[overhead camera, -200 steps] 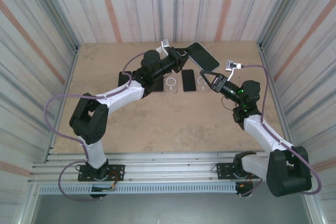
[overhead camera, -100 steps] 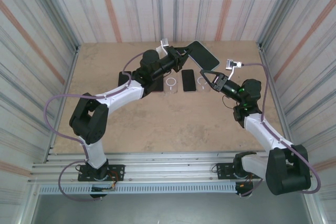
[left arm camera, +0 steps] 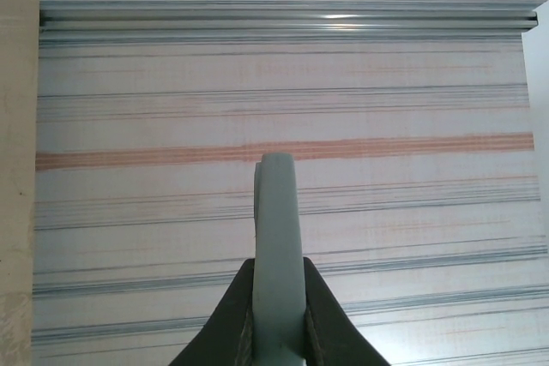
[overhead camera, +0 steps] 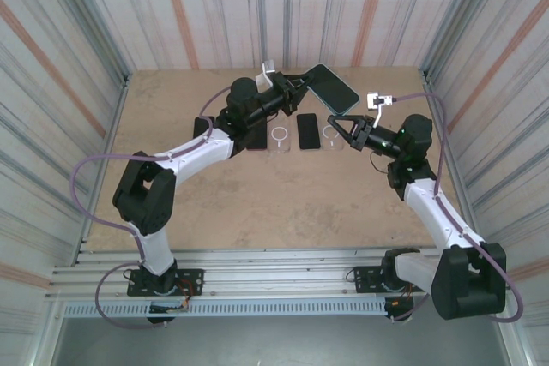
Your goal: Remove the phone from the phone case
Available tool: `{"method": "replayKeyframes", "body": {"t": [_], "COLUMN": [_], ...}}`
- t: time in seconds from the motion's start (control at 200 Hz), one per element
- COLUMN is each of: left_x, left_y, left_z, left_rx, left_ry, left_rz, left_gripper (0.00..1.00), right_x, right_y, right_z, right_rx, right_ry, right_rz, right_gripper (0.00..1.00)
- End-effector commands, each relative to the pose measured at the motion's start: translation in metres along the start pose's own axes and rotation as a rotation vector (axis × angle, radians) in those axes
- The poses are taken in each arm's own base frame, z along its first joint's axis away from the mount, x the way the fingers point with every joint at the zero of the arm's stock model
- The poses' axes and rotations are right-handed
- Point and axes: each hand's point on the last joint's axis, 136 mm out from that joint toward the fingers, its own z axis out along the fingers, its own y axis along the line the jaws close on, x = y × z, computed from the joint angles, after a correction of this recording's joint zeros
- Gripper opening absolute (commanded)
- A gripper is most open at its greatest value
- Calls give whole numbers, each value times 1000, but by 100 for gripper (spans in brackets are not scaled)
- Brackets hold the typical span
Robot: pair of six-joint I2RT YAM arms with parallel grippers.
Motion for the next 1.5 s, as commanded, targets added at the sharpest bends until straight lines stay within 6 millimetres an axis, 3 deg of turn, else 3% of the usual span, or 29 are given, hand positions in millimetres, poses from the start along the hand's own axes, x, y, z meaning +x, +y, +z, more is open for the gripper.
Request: {"method": "replayKeyframes", "body": {"t": [0.0,0.105,0.311,0.401,0.601,0.777,0.977,1.132,1.283,1.498], "left_x": [34,39,41,35,10,-13,-9,-4,5,10], "left_y": [-82,-88,-101,-102,-85,-76,-90,-89,-88,-82], "left_z": [-17,-20,-20,-20,-24,-31,-48,-65,-74,-81], "left_rx": [162,173,194,191,142,113,144,161,215,283], "left_ry": [118,126,132,120,79,106,299,442,588,673], "left_rz": [65,93,112,132,220,349,630,851,963,1016], "left_gripper": [0,0,0,0,0,0,0,0,0,0], "right_x": [-16,-18,-11,-15,-16,-7,20,42,48,50], "right_y": [-17,-14,-42,-37,-21,-9,-10,-3,4,-2], "right_z": [-4,-2,-4,-3,-5,-3,9,22,36,48], "right_rx": [78,52,164,130,54,-25,-64,-155,-210,-239], "right_ry": [-36,-32,-1,-2,53,123,268,382,443,494], "right_rz": [-20,3,61,68,26,-43,-159,-252,-353,-383], "right_gripper": [5,5,5,8,45,54,56,54,48,42]}}
